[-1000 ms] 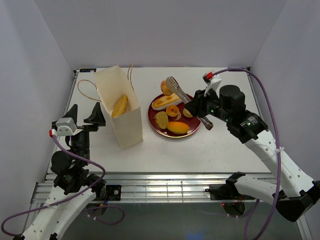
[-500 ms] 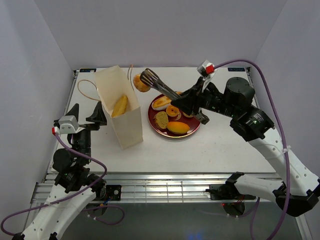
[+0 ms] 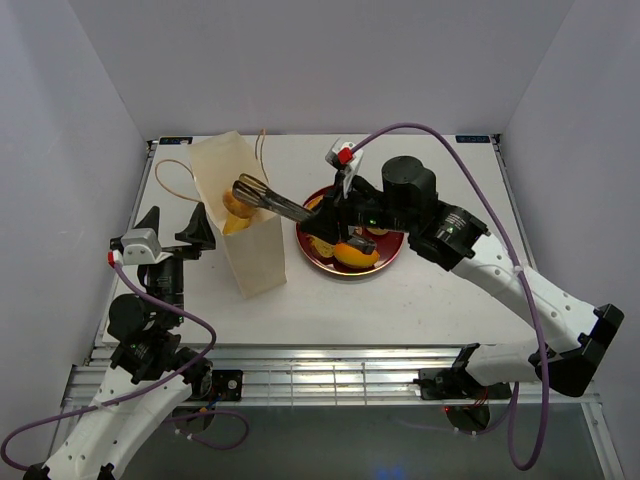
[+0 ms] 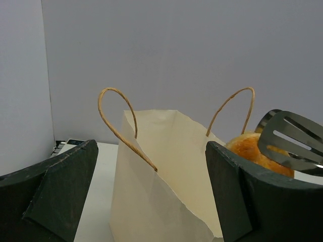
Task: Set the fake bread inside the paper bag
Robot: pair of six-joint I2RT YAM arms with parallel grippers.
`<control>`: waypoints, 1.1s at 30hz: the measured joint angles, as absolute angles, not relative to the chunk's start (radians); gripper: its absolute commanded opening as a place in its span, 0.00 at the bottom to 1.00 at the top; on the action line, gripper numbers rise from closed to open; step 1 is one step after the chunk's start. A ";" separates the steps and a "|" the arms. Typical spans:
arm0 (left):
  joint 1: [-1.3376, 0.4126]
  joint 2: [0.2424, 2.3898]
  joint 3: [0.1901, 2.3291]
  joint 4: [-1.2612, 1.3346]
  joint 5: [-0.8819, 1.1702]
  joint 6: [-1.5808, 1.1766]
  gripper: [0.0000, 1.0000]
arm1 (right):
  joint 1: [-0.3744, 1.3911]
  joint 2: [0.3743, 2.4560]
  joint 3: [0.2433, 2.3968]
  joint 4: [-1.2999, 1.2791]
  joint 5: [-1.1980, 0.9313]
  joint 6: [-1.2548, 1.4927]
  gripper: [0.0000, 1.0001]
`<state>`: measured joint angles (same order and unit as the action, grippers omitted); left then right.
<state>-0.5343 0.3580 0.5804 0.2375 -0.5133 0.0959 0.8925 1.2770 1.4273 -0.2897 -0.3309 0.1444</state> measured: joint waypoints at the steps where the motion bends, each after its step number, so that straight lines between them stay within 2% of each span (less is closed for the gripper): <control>1: -0.534 0.358 0.580 0.237 -0.513 0.097 0.98 | 0.892 1.287 1.434 -0.290 -0.323 0.143 0.46; 3: -0.534 0.358 0.580 0.238 -0.513 0.097 0.98 | 0.893 1.305 1.448 -0.289 -0.313 0.140 0.49; 4: -0.534 0.358 0.580 0.238 -0.513 0.098 0.98 | 0.893 1.314 1.454 -0.288 -0.311 0.138 0.54; 8: -0.534 0.358 0.580 0.239 -0.513 0.098 0.98 | 0.897 1.335 1.468 -0.289 -0.302 0.129 0.56; 22: -0.534 0.358 0.580 0.240 -0.513 0.098 0.98 | 0.900 1.316 1.493 -0.300 -0.268 0.122 0.56; 33: -0.534 0.358 0.580 0.240 -0.513 0.098 0.98 | 0.902 1.107 1.361 -0.281 -0.139 0.131 0.55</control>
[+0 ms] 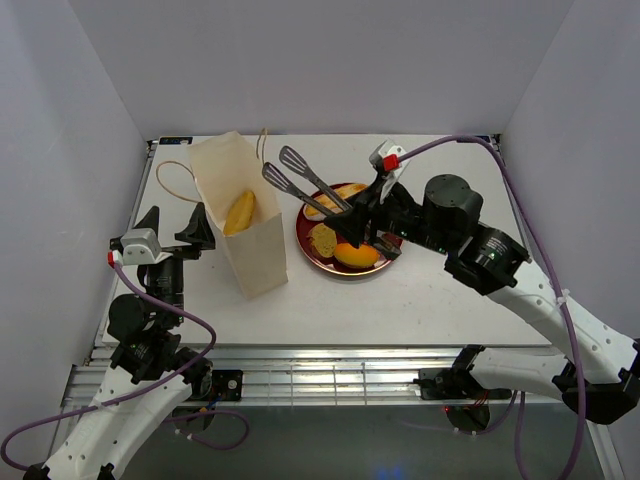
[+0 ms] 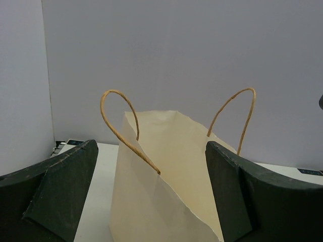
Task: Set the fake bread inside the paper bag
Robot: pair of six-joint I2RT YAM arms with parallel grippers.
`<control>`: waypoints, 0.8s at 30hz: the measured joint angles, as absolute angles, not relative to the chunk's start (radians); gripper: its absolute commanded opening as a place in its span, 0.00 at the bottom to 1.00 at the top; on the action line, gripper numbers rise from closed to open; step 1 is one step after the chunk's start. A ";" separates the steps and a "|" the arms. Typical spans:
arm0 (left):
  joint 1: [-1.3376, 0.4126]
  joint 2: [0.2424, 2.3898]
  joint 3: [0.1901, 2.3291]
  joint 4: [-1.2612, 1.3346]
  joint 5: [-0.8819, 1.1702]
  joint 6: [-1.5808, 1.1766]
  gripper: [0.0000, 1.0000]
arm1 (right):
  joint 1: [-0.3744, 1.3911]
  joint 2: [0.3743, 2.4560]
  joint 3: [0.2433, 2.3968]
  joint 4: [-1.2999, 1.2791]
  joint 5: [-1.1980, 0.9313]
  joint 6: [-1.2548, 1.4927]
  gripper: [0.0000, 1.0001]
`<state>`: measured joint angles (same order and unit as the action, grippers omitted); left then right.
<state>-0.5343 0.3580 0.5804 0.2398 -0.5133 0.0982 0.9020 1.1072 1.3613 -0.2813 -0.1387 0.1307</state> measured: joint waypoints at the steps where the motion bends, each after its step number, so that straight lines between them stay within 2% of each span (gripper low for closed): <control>1: -0.534 0.358 0.580 0.240 -0.513 0.098 0.98 | 0.902 1.090 1.338 -0.277 -0.116 0.136 0.56; 9: -0.534 0.356 0.580 0.240 -0.513 0.097 0.98 | 0.904 0.990 1.139 -0.302 0.132 0.192 0.57; 15: -0.534 0.355 0.580 0.240 -0.511 0.097 0.98 | 0.887 1.023 1.067 -0.370 0.297 0.239 0.58; 24: -0.534 0.352 0.580 0.240 -0.508 0.097 0.98 | 0.666 1.124 0.975 -0.407 0.348 0.308 0.60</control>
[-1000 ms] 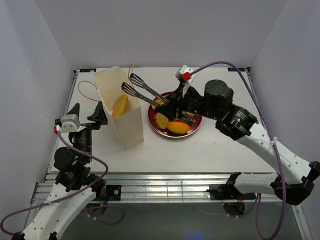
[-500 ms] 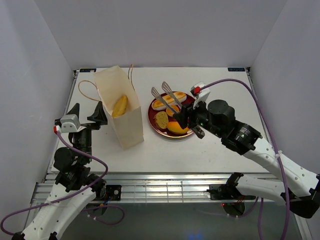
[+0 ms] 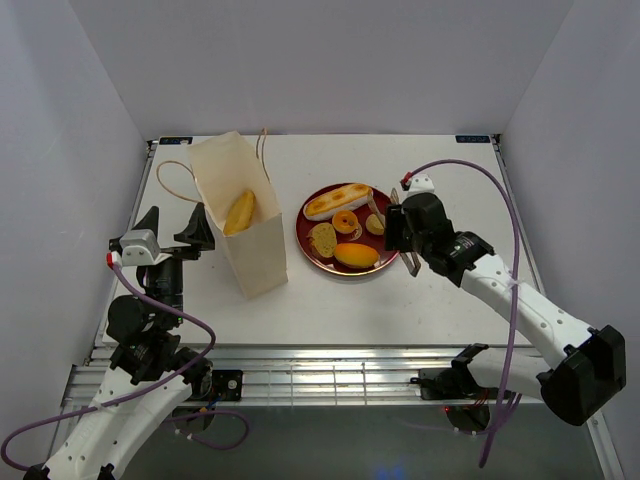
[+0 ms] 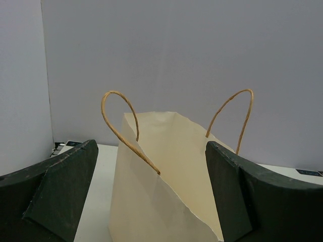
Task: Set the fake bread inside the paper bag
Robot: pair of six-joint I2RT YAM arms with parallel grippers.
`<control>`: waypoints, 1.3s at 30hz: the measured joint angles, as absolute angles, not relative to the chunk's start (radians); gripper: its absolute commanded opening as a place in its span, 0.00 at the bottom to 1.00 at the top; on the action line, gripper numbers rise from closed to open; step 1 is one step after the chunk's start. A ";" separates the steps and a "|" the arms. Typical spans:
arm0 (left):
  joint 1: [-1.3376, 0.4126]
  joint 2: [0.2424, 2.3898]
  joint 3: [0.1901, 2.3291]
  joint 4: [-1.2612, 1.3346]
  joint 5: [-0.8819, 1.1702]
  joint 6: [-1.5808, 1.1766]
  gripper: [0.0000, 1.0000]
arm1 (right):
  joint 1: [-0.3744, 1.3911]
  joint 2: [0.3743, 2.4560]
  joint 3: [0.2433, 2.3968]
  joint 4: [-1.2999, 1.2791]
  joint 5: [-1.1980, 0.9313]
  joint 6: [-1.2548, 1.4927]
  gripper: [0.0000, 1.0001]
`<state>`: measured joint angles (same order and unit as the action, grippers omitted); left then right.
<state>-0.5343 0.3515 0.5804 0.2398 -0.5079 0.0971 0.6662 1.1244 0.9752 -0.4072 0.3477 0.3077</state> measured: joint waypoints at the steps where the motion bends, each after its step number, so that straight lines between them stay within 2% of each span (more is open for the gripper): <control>1: -0.534 0.352 0.580 0.240 -0.508 0.097 0.98 | 0.641 1.134 0.963 -0.410 0.345 0.311 0.60; 5: -0.534 0.351 0.580 0.240 -0.507 0.097 0.98 | 0.586 1.187 0.936 -0.419 0.336 0.319 0.61; 29: -0.541 0.337 0.580 0.239 -0.489 0.096 0.98 | 0.536 1.313 0.912 -0.384 0.252 0.319 0.66; 36: -0.541 0.337 0.580 0.239 -0.489 0.096 0.98 | 0.536 1.351 0.912 -0.371 0.253 0.309 0.66; 39: -0.541 0.337 0.580 0.240 -0.489 0.096 0.98 | 0.536 1.361 0.912 -0.364 0.255 0.305 0.62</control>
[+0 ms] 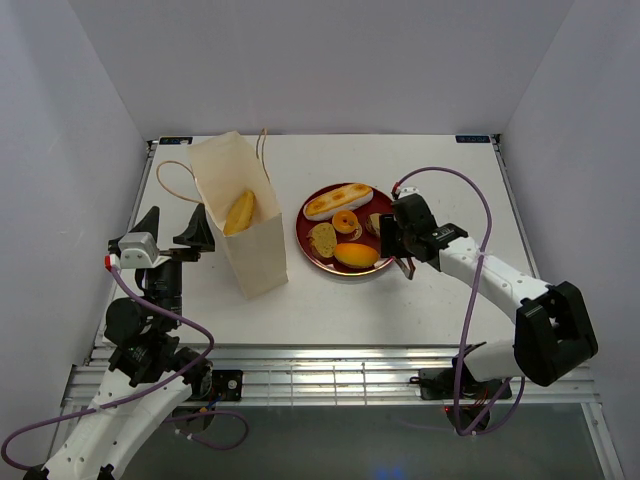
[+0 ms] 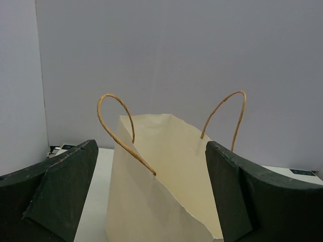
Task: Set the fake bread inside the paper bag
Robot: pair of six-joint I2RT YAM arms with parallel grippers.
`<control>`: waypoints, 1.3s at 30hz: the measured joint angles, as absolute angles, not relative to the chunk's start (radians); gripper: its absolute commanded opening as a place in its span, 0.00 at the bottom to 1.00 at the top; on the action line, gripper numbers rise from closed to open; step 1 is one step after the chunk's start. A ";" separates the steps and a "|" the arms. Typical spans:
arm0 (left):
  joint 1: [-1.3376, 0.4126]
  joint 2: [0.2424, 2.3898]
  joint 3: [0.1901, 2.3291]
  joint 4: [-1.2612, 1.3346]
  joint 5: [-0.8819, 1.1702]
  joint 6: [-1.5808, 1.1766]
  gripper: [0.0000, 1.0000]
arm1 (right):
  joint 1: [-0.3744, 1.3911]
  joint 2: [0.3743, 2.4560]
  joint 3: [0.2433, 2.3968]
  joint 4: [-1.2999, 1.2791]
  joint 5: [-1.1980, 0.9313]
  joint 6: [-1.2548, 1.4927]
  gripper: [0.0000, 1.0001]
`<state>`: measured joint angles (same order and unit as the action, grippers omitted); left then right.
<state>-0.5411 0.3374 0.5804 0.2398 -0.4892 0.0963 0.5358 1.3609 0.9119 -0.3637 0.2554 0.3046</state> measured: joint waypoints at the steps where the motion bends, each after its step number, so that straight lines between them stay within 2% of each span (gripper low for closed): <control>1: -0.541 0.337 0.580 0.239 -0.489 0.096 0.98 | 0.536 1.364 0.912 -0.362 0.255 0.303 0.61; 8: -0.543 0.337 0.580 0.239 -0.489 0.097 0.98 | 0.536 1.376 0.912 -0.355 0.246 0.301 0.51; 14: -0.544 0.337 0.580 0.239 -0.489 0.097 0.98 | 0.532 1.356 0.912 -0.356 0.221 0.301 0.50; 22: -0.544 0.336 0.580 0.239 -0.490 0.097 0.98 | 0.532 1.201 0.958 -0.374 0.164 0.292 0.49; 29: -0.545 0.329 0.580 0.240 -0.490 0.097 0.98 | 0.532 1.062 1.005 -0.361 0.023 0.277 0.50; 39: -0.546 0.329 0.580 0.239 -0.490 0.097 0.98 | 0.604 1.038 1.084 -0.315 -0.222 0.251 0.50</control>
<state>-0.5457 0.3294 0.5804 0.2394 -0.4900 0.0967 0.6041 1.0382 1.0840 -0.3153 -0.2218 0.2512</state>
